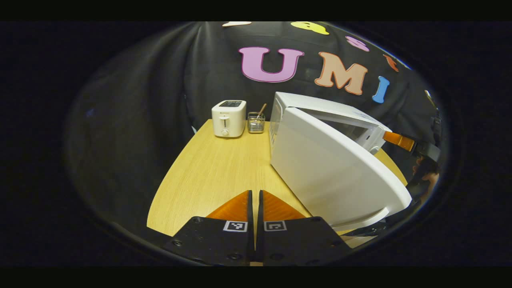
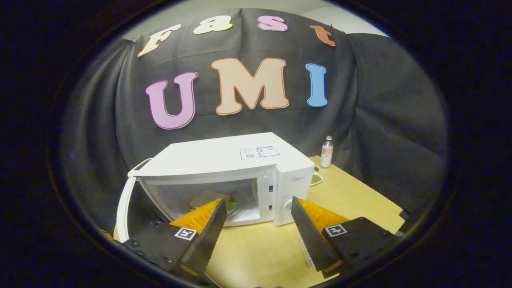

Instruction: Open the microwave oven with the left hand, put the food in, and close the microwave oven.

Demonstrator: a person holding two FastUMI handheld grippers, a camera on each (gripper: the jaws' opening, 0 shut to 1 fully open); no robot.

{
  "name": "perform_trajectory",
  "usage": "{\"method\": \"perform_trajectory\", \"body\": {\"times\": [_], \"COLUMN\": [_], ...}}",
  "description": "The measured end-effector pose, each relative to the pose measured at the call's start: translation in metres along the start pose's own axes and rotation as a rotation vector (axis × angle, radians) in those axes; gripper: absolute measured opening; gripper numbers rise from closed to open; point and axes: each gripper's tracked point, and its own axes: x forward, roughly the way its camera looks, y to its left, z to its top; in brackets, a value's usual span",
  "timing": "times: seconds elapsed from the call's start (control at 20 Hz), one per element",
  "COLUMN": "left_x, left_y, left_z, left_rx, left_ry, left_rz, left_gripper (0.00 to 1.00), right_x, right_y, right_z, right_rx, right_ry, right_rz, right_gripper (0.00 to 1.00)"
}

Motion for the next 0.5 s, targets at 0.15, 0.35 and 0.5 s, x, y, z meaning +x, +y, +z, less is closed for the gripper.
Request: {"method": "perform_trajectory", "body": {"times": [0.15, 0.35, 0.5], "left_x": [-0.003, -0.005, -0.005], "left_y": [-0.016, -0.034, -0.050], "left_z": [-0.001, -0.003, -0.005], "left_rx": [0.047, 0.086, 0.094], "left_ry": [-0.006, -0.015, -0.003], "left_rz": [-0.063, -0.143, -0.188], "left_gripper": [0.02, 0.01, 0.01], "right_x": [-0.026, -0.063, -0.091], "right_y": [-0.013, -0.036, -0.049], "right_z": [-0.002, -0.009, -0.015], "right_rx": [0.011, 0.048, 0.071], "right_ry": [-0.003, -0.007, -0.011], "right_rz": [-0.042, -0.122, -0.171], "right_gripper": [0.91, 0.99, 0.99]}}
